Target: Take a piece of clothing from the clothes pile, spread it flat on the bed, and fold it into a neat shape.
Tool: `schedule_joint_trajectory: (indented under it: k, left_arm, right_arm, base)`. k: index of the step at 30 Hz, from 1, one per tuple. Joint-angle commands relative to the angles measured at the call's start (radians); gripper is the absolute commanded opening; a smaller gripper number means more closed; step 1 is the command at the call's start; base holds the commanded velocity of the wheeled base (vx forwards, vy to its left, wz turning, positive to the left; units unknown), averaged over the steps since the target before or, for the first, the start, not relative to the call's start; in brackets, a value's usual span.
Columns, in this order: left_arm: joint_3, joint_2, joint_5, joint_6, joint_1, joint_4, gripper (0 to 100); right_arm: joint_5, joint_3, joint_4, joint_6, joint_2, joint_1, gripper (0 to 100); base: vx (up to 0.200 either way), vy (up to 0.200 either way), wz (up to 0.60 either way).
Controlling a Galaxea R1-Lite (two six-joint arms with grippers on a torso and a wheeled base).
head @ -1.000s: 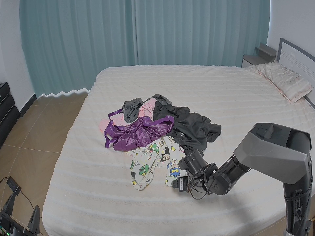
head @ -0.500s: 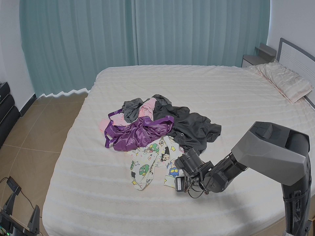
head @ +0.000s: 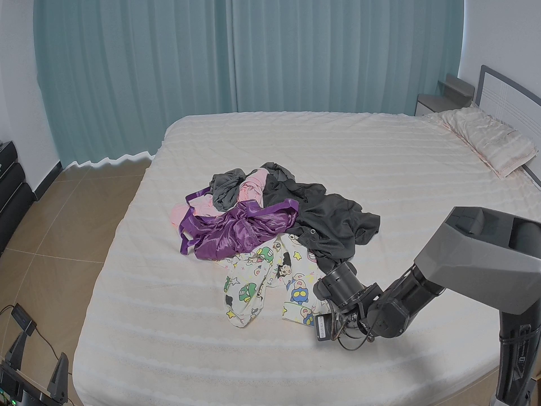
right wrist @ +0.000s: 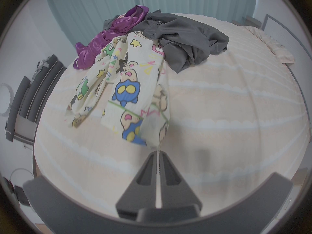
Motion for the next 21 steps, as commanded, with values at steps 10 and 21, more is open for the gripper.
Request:
schedule_joint_trajectory:
  k: [10, 21]
  left_arm:
    - [0.018, -0.016, -0.001, -0.002, 0.000, 0.000, 100]
    - [0.018, -0.016, -0.001, -0.002, 0.000, -0.001, 100]
  right_arm:
    - [0.019, 0.120, -0.004, -0.039, -0.132, 0.006, 100]
    - [0.009, -0.026, -0.001, -0.040, -0.062, -0.089, 100]
  base:
    - [0.000, 0.000, 0.00]
    - [0.000, 0.000, 0.00]
